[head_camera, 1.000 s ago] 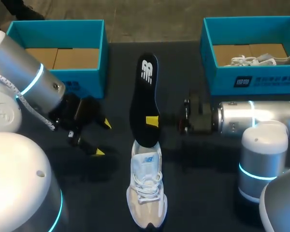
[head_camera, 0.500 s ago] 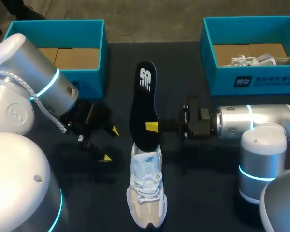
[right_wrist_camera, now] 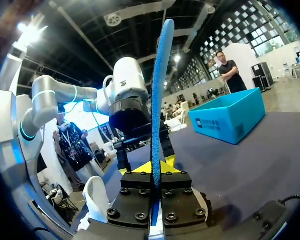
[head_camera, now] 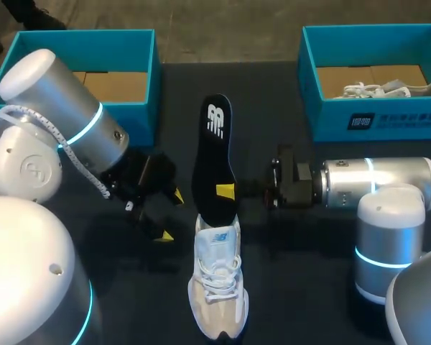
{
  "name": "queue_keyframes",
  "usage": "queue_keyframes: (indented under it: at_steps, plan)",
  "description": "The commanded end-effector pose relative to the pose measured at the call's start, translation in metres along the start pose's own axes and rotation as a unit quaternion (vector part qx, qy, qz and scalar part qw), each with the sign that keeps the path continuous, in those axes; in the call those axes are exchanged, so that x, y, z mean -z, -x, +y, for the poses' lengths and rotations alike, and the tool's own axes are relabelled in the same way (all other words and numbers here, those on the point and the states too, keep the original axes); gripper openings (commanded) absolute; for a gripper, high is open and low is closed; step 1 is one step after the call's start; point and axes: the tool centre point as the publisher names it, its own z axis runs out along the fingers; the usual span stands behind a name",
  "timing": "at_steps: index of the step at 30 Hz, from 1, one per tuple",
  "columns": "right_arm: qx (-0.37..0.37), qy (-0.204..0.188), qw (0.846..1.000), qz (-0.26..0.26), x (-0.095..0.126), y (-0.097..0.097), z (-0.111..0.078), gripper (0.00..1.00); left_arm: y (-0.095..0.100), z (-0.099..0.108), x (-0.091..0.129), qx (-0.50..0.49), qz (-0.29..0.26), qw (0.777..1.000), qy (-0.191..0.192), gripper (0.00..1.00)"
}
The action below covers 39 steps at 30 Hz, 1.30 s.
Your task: Take the shoe out of the shoebox, open the shoe tongue, remove and reinsert the insole, then place the shoe into the shoebox
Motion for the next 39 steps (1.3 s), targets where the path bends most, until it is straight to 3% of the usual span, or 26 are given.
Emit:
queue_keyframes:
  at_steps: [1, 9, 18, 30, 39]
  plan:
    - [0.003, -0.005, 1.0, 0.003, -0.003, 0.002, -0.001, 0.0, -0.002, 0.0, -0.003, 0.001, -0.002, 1.0, 0.003, 1.0]
    - [0.021, -0.004, 1.0, 0.014, -0.006, 0.0, -0.008, 0.0, -0.004, 0.003, -0.004, 0.004, -0.009, 1.0, 0.002, 1.0]
    - [0.022, -0.01, 0.999, -0.037, -0.01, -0.01, -0.001, 0.0, -0.007, 0.01, -0.008, 0.01, -0.009, 1.0, 0.006, 1.0]
    - [0.009, -0.01, 0.999, -0.052, -0.011, -0.004, -0.012, 0.0, -0.007, 0.007, -0.01, 0.009, -0.009, 1.0, 0.008, 1.0]
    - [0.012, -0.009, 0.998, -0.054, -0.01, -0.004, -0.008, 0.0, -0.006, 0.009, -0.012, 0.009, -0.007, 1.0, 0.009, 1.0]
